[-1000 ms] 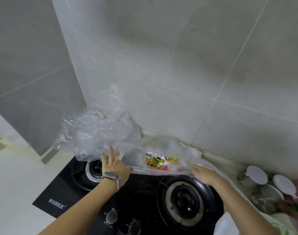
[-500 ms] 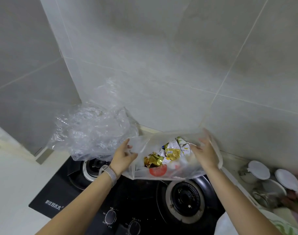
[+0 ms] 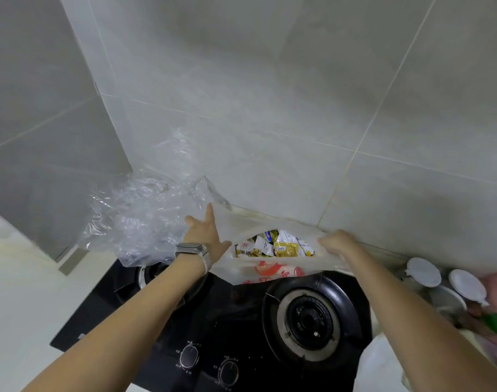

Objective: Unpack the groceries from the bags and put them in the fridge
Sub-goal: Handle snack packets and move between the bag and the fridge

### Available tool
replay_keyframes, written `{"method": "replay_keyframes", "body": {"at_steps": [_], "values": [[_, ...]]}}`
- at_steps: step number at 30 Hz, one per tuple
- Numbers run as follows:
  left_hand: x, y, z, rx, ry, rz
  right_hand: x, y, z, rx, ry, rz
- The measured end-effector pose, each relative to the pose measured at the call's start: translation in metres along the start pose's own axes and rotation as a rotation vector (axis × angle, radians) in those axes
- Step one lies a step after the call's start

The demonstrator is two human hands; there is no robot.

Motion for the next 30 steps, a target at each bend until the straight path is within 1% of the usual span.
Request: {"method": "replay_keyframes", "body": {"at_steps": [1, 3, 4, 5, 6, 9, 10, 12, 14, 15, 18, 21, 23, 25, 27, 30], "values": [[-0.005, -0.005, 0.004, 0.011, -0.024, 0.045, 0.001, -0.007, -0.003, 0.003, 0.011, 0.153], [-0.016, -0.013, 0.009, -0.009, -0.143, 0.094, 0.004, -0.02, -0.01, 0.007, 0.038, 0.487], [-0.023, -0.016, 0.011, -0.029, -0.209, 0.102, 0.004, -0.023, -0.014, -0.005, 0.033, 0.608], [-0.026, -0.018, 0.008, -0.035, -0.255, 0.042, 0.003, -0.026, -0.019, -0.03, 0.015, 0.707], [-0.03, -0.019, 0.006, -0.031, -0.281, -0.086, 0.003, -0.027, -0.023, -0.057, -0.005, 0.797], [-0.033, -0.018, 0.003, 0.101, -0.329, -0.728, 0.003, -0.029, -0.033, -0.089, -0.026, 0.991], [-0.03, -0.017, 0.003, 0.133, -0.311, -0.873, 0.003, -0.03, -0.037, -0.077, -0.022, 1.061], [-0.016, -0.008, -0.006, 0.146, -0.259, -1.002, 0.003, -0.033, -0.045, -0.025, -0.035, 1.272], [-0.001, 0.001, -0.016, 0.101, -0.198, -1.055, 0.004, -0.038, -0.053, 0.015, -0.088, 1.477], [0.007, 0.007, -0.021, 0.07, -0.168, -1.078, 0.006, -0.041, -0.059, 0.031, -0.117, 1.533], [0.039, 0.005, -0.038, 0.015, -0.038, -1.183, 0.019, -0.052, -0.084, 0.073, -0.174, 1.554], [0.075, -0.012, -0.061, -0.075, 0.032, -1.216, 0.038, -0.063, -0.121, 0.165, -0.228, 1.544], [0.093, -0.026, -0.078, -0.121, 0.051, -1.183, 0.047, -0.071, -0.149, 0.225, -0.352, 1.528], [0.104, -0.04, -0.096, -0.117, 0.07, -1.158, 0.051, -0.076, -0.173, 0.255, -0.431, 1.457], [0.11, -0.05, -0.118, -0.127, 0.068, -1.179, 0.05, -0.077, -0.195, 0.237, -0.45, 1.378], [0.109, -0.064, -0.153, -0.145, 0.023, -1.184, 0.045, -0.069, -0.23, 0.211, -0.452, 1.267]]}}
Point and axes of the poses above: each hand's wrist, its own z-axis towards the middle knuckle, its own x-axis out of the back of the hand, y = z × x, the point moved 2 cm from there along z, towards the middle knuckle, and after that the axes turned 9 degrees about z, right-handed, at the moved point
